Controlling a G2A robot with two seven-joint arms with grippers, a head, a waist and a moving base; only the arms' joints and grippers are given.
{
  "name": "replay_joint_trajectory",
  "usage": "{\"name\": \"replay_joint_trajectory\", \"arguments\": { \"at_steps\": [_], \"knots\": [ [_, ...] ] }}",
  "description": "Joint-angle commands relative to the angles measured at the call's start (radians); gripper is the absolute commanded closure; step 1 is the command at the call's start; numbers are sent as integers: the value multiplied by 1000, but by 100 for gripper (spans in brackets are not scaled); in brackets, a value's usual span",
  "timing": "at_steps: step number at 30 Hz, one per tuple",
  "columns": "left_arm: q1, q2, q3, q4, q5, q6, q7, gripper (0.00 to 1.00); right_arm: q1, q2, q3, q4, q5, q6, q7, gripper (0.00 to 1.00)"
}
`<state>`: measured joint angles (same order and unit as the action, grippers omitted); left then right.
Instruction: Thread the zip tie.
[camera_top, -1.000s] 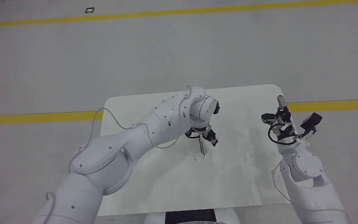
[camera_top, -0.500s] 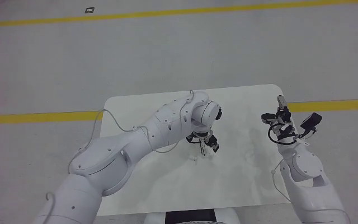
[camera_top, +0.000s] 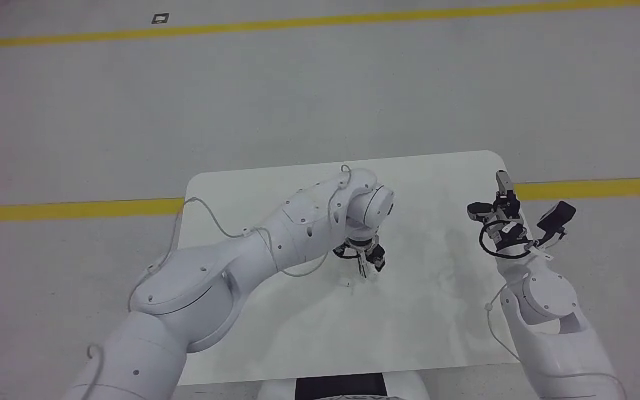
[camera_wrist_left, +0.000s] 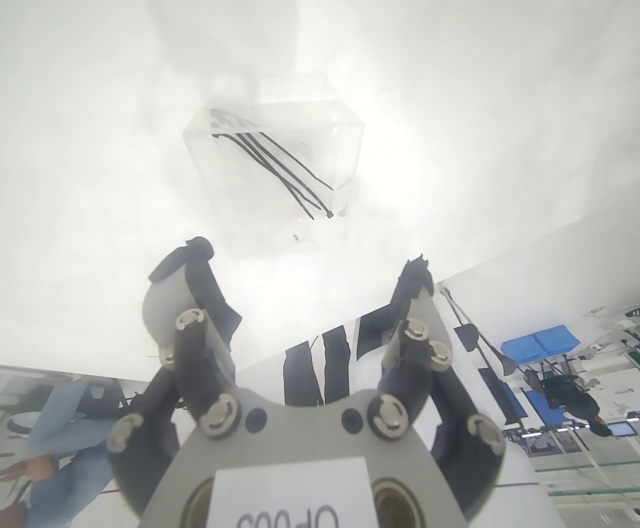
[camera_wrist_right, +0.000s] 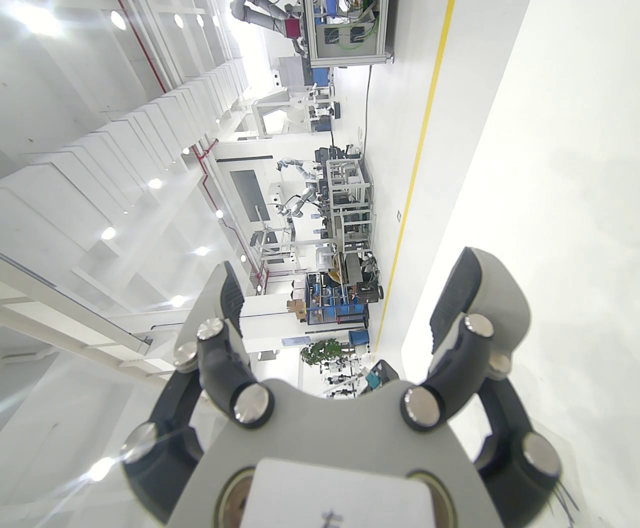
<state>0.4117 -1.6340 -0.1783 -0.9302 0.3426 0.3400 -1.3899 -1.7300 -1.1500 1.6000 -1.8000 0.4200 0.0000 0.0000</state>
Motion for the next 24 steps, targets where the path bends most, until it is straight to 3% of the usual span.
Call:
{"name": "replay_joint_trajectory", "arguments": {
  "at_steps": [1,4,14,24],
  "knots": [
    [3,-6,-8,20,-6,0,7,66,0,0,0,0,0,0,0,0],
    [8,-14,-16,40,-13,0,19,75,0,0,0,0,0,0,0,0],
    [20,-49,-9,97,14,0,19,87,0,0,0,0,0,0,0,0],
    [40,-85,8,168,47,0,13,86,0,0,0,0,0,0,0,0]
  ]
}}
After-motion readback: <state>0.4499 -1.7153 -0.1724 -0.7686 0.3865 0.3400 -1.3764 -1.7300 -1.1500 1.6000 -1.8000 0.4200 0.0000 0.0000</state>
